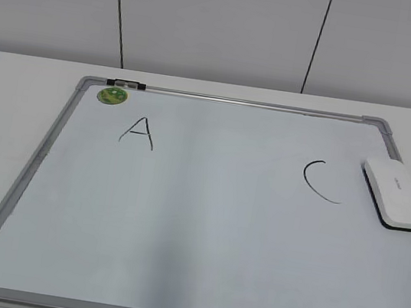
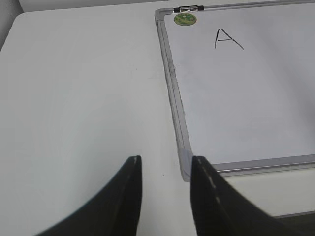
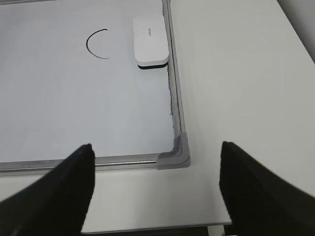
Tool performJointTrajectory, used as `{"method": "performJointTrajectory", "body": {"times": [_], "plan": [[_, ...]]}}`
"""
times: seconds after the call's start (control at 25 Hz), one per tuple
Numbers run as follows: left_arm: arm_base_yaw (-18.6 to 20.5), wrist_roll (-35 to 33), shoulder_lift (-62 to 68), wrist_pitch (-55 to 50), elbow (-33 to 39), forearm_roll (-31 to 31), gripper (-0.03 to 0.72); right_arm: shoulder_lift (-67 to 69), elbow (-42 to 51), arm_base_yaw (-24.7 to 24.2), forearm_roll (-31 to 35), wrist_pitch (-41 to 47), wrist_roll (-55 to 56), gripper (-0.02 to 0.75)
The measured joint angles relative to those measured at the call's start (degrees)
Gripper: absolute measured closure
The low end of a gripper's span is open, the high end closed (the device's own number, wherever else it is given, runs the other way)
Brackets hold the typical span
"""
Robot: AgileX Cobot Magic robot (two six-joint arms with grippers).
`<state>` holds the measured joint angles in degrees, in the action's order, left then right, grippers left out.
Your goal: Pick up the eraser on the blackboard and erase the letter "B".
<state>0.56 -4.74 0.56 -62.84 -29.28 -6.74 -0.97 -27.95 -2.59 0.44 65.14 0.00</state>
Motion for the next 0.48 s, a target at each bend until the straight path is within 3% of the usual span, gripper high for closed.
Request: {"method": "performJointTrajectory", "body": {"times": [0.48], "plan": [[0.0, 0.0, 0.0, 0.0, 0.0, 0.0, 0.446, 0.0, 0.0, 0.0, 0.0, 0.0, 0.0, 0.151]]}}
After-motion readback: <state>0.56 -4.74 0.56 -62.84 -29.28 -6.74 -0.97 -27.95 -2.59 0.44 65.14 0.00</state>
